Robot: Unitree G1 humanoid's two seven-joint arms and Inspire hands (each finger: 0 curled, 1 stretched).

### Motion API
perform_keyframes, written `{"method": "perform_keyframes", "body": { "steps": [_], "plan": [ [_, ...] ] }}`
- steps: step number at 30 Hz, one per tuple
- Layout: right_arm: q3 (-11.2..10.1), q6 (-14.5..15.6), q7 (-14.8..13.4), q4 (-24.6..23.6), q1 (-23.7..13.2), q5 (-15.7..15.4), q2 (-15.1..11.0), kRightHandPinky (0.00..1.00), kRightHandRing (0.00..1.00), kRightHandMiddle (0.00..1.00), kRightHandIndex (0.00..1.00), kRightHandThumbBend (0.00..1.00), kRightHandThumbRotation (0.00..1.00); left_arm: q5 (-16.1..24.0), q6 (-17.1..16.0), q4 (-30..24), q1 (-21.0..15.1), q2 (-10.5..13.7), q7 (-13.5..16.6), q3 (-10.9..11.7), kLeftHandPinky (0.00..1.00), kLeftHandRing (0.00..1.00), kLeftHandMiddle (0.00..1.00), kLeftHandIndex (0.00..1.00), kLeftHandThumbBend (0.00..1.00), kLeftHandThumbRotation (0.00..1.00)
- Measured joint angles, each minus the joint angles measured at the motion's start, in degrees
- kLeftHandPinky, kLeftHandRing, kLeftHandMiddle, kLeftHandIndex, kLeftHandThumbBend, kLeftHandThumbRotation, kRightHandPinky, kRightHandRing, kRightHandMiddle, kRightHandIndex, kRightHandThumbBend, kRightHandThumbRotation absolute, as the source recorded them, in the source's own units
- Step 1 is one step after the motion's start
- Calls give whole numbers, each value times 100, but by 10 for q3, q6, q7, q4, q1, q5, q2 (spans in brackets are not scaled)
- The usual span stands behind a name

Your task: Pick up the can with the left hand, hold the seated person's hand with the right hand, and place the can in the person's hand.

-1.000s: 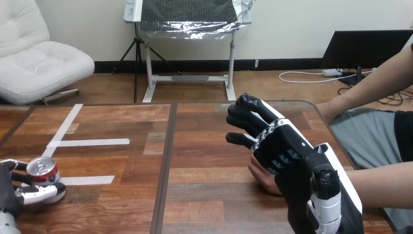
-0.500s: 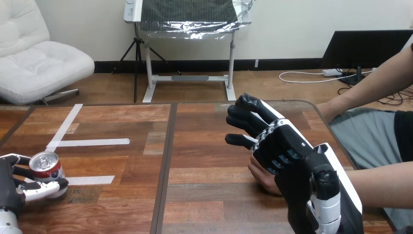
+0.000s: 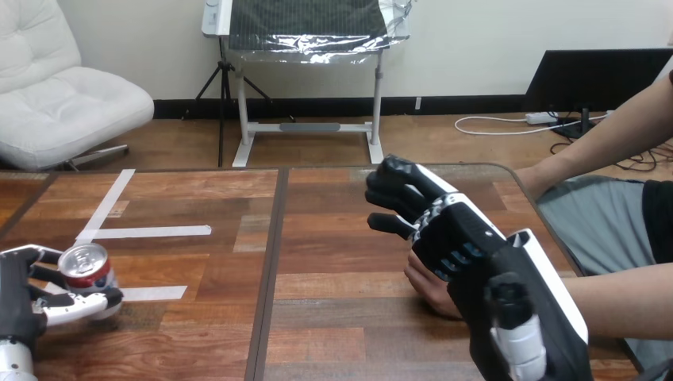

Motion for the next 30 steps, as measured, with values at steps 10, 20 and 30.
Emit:
{"method": "perform_keyframes", "body": {
  "steps": [10,20,30],
  "plan": [
    [-13,-1,-18,5,-16,-67,0,83,86,85,86,81,93,-9,8,-60,22,-2,-30,0,31,35,41,47,71,0],
    [-32,-19,-34,61,-56,-137,-13,82,85,86,86,83,87,-19,35,-126,34,-13,-60,1,30,35,41,47,70,0],
    [-59,-21,-58,123,-108,-195,-39,79,84,86,86,82,82,-33,52,-187,43,-22,-99,1,30,34,40,45,71,0]
  ]
}}
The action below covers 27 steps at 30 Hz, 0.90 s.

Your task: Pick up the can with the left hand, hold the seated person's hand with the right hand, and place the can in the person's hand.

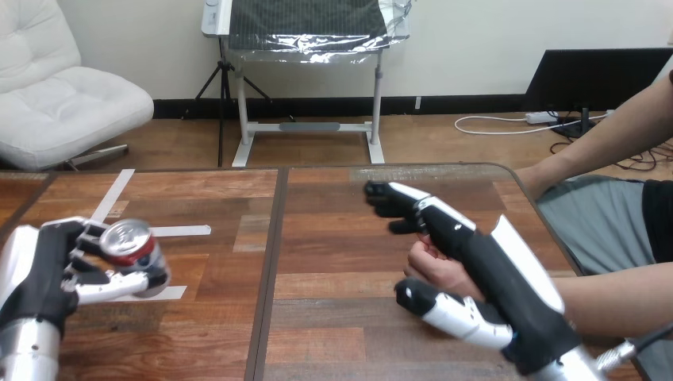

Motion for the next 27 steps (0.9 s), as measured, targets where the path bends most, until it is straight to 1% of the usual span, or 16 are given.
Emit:
{"method": "perform_keyframes", "body": {
  "steps": [3,9,11,15,19,27],
  "plan": [
    [-9,0,-7,21,-19,-12,-8,78,85,87,86,83,82,0,3,-17,0,-1,-9,0,29,33,39,45,71,0],
    [-26,-1,-21,57,-55,-30,-26,78,85,87,86,88,84,0,3,-46,0,-1,-24,0,29,33,38,45,70,0],
    [-31,-1,-25,67,-65,-36,-33,79,86,87,87,91,85,0,4,-55,0,-1,-30,0,28,32,38,44,70,0],
    [-40,-2,-28,87,-89,-44,-47,81,87,88,87,93,85,0,10,-74,0,-1,-44,-1,28,32,38,44,70,0],
    [-46,-8,-30,107,-110,-50,-60,83,88,89,88,94,85,0,15,-88,0,-1,-53,-1,27,31,38,44,71,0],
    [-50,-18,-38,144,-150,-78,-94,83,89,90,88,93,83,-4,20,-109,0,-5,-69,-2,26,31,37,43,72,0]
  ]
}}
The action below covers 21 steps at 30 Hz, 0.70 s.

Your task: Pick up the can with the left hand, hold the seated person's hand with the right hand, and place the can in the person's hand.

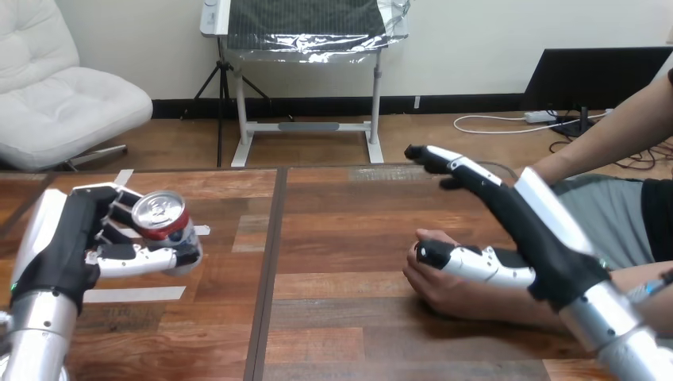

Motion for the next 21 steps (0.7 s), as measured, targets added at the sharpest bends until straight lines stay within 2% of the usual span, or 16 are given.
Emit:
{"method": "perform_keyframes", "body": {
  "steps": [12,21],
  "plan": [
    [-2,0,-11,44,-48,-33,-41,83,89,90,90,92,77,1,25,-30,-1,-15,-20,-6,26,30,36,42,73,0],
    [-2,2,-12,80,-79,-55,-75,84,91,91,91,99,67,2,33,-40,-1,-18,-34,-20,25,30,36,42,71,0]
  ]
}}
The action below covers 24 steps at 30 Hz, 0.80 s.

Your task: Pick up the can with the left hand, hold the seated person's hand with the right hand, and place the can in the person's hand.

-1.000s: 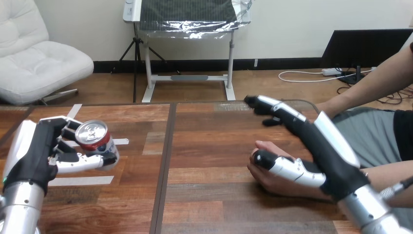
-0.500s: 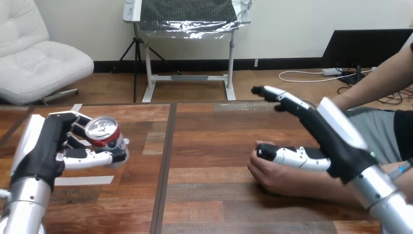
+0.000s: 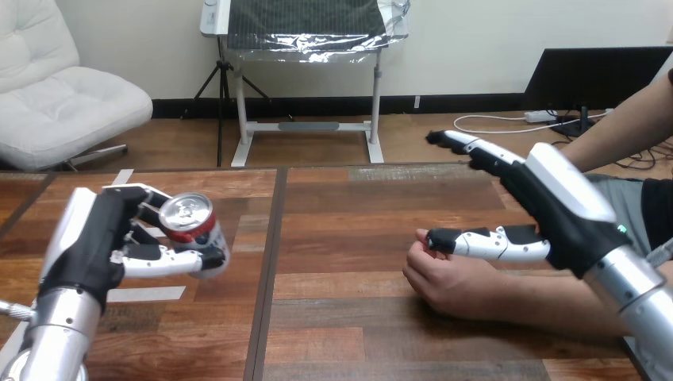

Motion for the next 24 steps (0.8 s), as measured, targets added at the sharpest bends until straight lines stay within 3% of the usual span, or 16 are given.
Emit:
{"method": "perform_keyframes", "body": {
  "steps": [7,16,24],
  "plan": [
    [3,0,11,34,-27,-14,-26,87,92,92,92,100,56,-3,0,-3,-1,0,-12,-7,25,30,36,42,70,0],
    [21,-16,28,94,-66,-48,-70,87,90,90,89,100,49,-3,-2,-5,-2,0,-20,-12,25,30,36,42,70,0],
    [42,-28,36,149,-93,-75,-94,86,88,88,88,100,45,-2,-8,-6,-2,0,-24,-16,24,29,35,42,69,0]
  ]
}}
